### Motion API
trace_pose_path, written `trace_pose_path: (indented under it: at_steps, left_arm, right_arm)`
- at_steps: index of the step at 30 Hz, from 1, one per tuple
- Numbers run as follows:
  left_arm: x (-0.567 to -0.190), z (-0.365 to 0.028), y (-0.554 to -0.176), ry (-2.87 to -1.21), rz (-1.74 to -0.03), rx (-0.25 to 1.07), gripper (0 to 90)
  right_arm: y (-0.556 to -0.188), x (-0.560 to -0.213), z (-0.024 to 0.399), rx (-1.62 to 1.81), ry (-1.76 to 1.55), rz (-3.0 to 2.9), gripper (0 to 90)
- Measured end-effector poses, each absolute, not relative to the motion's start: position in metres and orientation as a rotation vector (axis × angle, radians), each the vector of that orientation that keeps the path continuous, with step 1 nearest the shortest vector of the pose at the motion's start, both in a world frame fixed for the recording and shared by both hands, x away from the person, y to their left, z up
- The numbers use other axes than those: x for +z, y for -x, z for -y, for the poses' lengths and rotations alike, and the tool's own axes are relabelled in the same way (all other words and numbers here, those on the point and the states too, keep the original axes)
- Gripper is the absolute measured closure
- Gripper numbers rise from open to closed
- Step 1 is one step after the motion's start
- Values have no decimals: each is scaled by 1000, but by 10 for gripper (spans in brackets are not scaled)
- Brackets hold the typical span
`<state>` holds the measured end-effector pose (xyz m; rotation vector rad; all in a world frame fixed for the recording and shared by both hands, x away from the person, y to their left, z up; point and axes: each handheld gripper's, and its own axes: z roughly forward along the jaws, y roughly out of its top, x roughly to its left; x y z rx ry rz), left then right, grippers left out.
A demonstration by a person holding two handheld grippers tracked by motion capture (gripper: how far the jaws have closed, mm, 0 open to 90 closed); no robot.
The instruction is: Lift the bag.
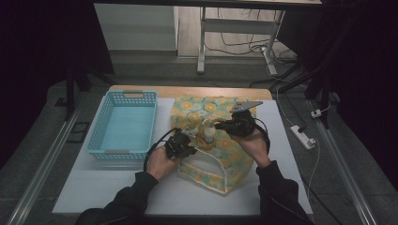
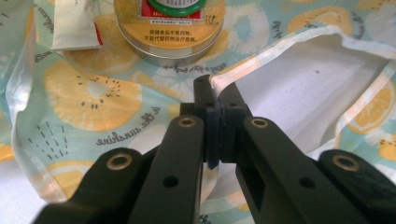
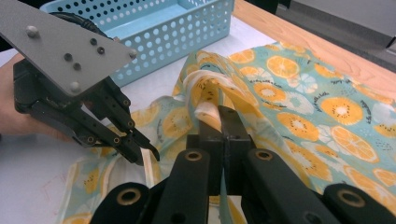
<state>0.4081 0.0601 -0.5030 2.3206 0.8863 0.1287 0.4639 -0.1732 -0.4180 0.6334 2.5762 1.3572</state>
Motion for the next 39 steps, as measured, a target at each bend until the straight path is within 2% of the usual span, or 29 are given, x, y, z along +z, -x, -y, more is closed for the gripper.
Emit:
trace_pose_path:
  at_steps: [18,39]
  left_arm:
    - [-468,-61,-395,-2254,-867,155,895]
    - [-423,-81,-389,-2131,-844,66,896]
  right_arm:
    - [-449,-402,168,1407,-561,-2570,900]
    - [-428,-381,160,1425,-488,-2601,900]
